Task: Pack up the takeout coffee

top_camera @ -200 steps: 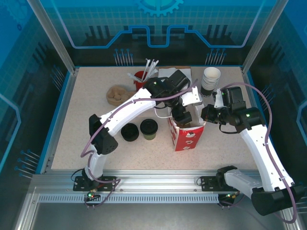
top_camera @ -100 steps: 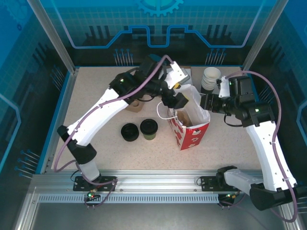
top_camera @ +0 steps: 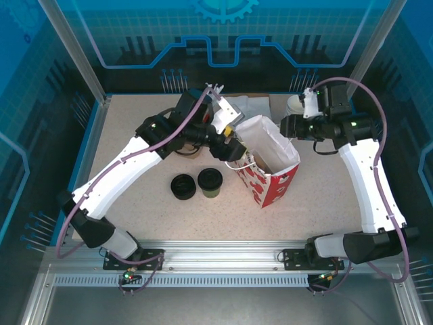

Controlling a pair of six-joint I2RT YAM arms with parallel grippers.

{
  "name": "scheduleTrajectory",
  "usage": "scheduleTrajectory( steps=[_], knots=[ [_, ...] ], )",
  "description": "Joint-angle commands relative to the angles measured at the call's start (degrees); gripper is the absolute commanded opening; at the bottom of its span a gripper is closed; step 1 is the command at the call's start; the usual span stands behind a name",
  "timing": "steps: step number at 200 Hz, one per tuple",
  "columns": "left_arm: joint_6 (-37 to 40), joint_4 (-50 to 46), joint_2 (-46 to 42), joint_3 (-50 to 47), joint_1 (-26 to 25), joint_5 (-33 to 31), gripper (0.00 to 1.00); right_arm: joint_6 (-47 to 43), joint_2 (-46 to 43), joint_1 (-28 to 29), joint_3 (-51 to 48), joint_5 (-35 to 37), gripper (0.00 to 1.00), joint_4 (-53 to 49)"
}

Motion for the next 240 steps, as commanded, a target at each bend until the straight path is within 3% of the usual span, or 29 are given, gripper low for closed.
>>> scheduleTrajectory(
  steps=[1, 27, 78, 113, 181, 211, 240],
  knots=[
    [-1.5, 2.2, -2.6, -1.6, 0.5, 2.0, 0.79, -0.8, -0.5, -1.8, 4.3, 3.1, 0.59, -8.5],
    [-1.4, 2.0, -2.7, -2.4, 0.8, 2.0, 0.79, -1.2, -1.0, -2.2, 3.8, 5.2, 0.62, -14.1],
    [-1.7, 2.5, -1.9, -2.4, 0.8, 3.9, 0.79, -4.4, -3.3, -2.0, 4.1, 0.4, 0.63, -10.3],
    [-1.9, 2.4, -1.8, -2.0, 0.9, 4.5, 0.79, -9.7, 6.3, 1.2, 9.8, -1.4, 0.62, -8.5],
    [-1.4, 1.1, -3.3, -3.5, 0.8, 4.2, 0.79, -15.9, 25.3, 2.0, 22.7, -1.9, 0.65, -11.5],
    [-1.6, 1.1, -3.4, -3.6, 1.0, 4.3, 0.79, -17.9, 29.8, 2.3, 24.8, -4.4, 0.64, -13.0],
    [-1.6, 1.1, -3.5, -3.9, 0.9, 4.3, 0.80, -18.4, 31.0, 3.1, 23.5, -5.4, 0.56, -13.3]
  ],
)
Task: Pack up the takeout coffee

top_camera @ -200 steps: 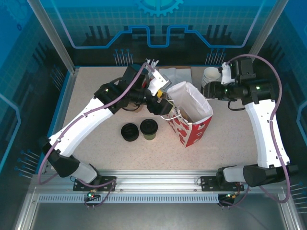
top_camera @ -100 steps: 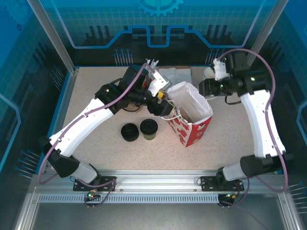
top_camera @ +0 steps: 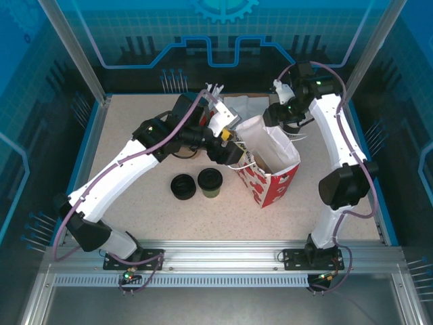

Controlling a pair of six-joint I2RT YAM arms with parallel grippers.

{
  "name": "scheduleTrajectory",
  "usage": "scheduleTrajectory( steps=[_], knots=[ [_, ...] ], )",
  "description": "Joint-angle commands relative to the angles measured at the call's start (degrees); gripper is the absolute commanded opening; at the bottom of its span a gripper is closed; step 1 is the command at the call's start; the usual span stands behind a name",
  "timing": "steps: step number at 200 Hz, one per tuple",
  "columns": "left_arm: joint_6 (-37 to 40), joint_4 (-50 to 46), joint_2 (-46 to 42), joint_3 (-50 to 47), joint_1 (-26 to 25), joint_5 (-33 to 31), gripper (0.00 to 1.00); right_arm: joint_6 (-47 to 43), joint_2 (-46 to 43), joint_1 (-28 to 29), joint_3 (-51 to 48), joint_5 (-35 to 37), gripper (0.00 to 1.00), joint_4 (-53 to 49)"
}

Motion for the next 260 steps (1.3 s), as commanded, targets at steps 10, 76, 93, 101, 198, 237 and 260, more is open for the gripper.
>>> scheduleTrajectory(
  steps=[10, 76, 93, 101, 198, 237, 260],
  knots=[
    [-0.2, -0.1, -1.7, -0.8, 0.5, 1.3, 0.80, -2.0, 0.5, 1.7, -0.3, -1.6, 0.50, -2.2],
    [-0.5, 0.3, -2.1, -1.2, 0.4, 1.2, 0.80, 2.9, -9.5, 2.9, -10.1, -2.1, 0.07, 6.5],
    [-0.6, 0.8, -2.7, -1.6, 0.4, 1.0, 0.80, 5.6, -13.7, 3.1, -13.1, -1.2, 0.00, 9.6],
    [-0.7, 1.1, -2.9, -1.8, 0.4, 0.8, 0.80, 7.4, -16.0, 3.2, -15.1, -0.1, 0.00, 11.5],
    [-6.1, 10.7, -7.8, -9.3, 0.4, -1.6, 0.78, 26.6, -41.9, 5.2, -42.3, 8.1, 0.00, 33.9],
    [-10.1, 12.9, -8.4, -10.6, -0.4, -1.1, 0.74, 28.2, -48.0, 6.0, -48.9, 7.6, 0.00, 37.6],
    [-12.1, 11.4, -7.9, -9.4, -1.8, -2.2, 0.73, 30.3, -49.8, 6.5, -50.6, 8.4, 0.00, 37.2]
  ],
)
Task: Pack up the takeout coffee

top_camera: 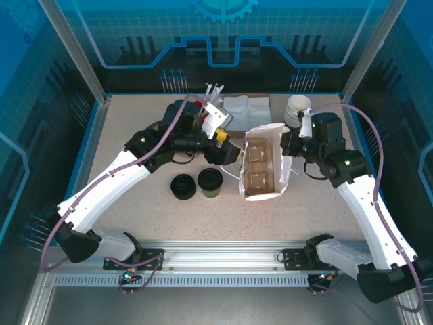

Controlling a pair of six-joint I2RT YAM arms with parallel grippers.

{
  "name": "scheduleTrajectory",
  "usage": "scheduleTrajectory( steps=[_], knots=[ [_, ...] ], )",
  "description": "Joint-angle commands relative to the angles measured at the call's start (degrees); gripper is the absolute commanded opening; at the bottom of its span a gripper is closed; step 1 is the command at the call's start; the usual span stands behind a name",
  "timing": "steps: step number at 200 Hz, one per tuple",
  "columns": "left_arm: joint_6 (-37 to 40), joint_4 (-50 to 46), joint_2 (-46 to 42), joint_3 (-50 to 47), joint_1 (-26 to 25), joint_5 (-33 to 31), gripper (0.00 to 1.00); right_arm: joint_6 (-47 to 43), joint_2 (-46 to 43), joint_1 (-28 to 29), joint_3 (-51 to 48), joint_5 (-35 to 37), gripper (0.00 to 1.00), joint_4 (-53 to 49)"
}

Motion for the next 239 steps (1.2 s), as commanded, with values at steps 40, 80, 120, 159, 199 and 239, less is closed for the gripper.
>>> scheduleTrajectory(
  steps=[40, 80, 120, 159, 199, 239],
  knots=[
    [-5.7, -1.9, 1.7, 4.9, -7.1, -2.9, 0.70, 7.5, -5.7, 2.2, -4.3, 3.7, 0.00, 3.6],
    [-14.7, -4.1, 7.7, 9.7, -11.9, -10.4, 0.59, 14.7, -7.7, 2.4, -5.3, 6.6, 0.00, 1.8],
    [-22.9, -9.0, 15.1, 13.9, -13.8, -18.3, 0.44, 20.6, -8.4, 3.2, -5.9, 8.0, 0.00, 1.3],
    [-23.8, -14.5, 20.7, 19.2, -17.2, -24.7, 0.44, 23.4, -8.9, 4.1, -6.7, 9.8, 0.00, 1.3],
    [-23.6, -18.2, 25.3, 21.0, -18.7, -30.9, 0.44, 25.2, -8.9, 4.5, -7.0, 10.7, 0.00, 0.8],
    [-23.3, -22.0, 29.4, 23.5, -20.1, -34.7, 0.44, 27.3, -9.5, 4.6, -8.4, 11.3, 0.00, 0.7]
  ],
)
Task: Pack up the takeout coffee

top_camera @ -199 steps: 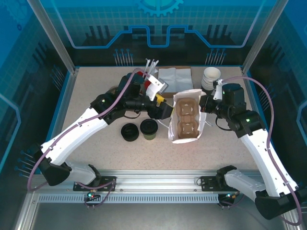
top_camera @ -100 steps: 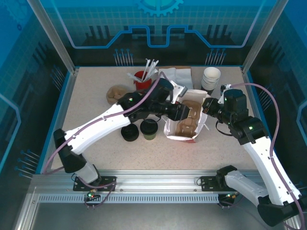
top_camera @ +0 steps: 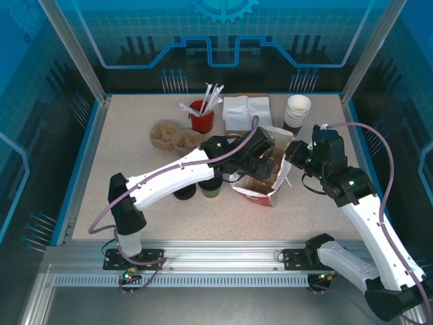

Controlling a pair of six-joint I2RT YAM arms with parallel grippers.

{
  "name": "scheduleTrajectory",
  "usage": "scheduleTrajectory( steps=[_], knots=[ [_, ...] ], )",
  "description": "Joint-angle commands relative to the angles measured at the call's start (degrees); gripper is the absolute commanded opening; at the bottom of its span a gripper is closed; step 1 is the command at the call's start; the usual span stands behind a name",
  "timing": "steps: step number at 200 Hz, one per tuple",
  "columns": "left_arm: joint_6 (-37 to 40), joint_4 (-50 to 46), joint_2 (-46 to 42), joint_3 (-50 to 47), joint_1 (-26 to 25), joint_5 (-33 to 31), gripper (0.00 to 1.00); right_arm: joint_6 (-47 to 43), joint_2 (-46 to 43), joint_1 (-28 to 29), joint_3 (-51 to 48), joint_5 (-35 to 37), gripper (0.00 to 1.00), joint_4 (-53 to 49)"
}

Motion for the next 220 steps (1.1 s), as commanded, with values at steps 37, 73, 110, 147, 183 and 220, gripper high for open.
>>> scheduleTrajectory(
  steps=[37, 73, 110, 147, 183, 220],
  knots=[
    [-0.4, -4.7, 5.0, 3.4, -1.3, -3.4, 0.44, 3.7, -1.5, 0.9, -2.0, 1.1, 0.00, 0.9],
    [-0.3, -7.0, 8.7, 6.1, -1.2, -1.9, 0.44, 4.3, -1.7, 1.0, -2.2, 0.9, 0.00, 0.9],
    [0.1, -9.0, 8.7, 8.1, -1.4, -3.0, 0.46, 4.5, -2.1, 1.2, -2.6, 1.5, 0.00, 0.4],
    [2.0, -6.7, 7.2, 7.2, -1.4, -1.7, 0.47, 4.7, -2.2, 1.2, -2.9, 1.6, 0.00, 0.7],
    [2.8, -7.5, 9.6, 8.7, -1.3, -0.7, 0.47, 4.9, -1.9, 1.3, -2.6, 1.3, 0.00, 0.7],
    [2.7, -8.8, 12.8, 9.8, -0.9, 0.6, 0.46, 5.2, -2.4, 1.2, -2.6, 0.9, 0.00, 0.7]
  ],
)
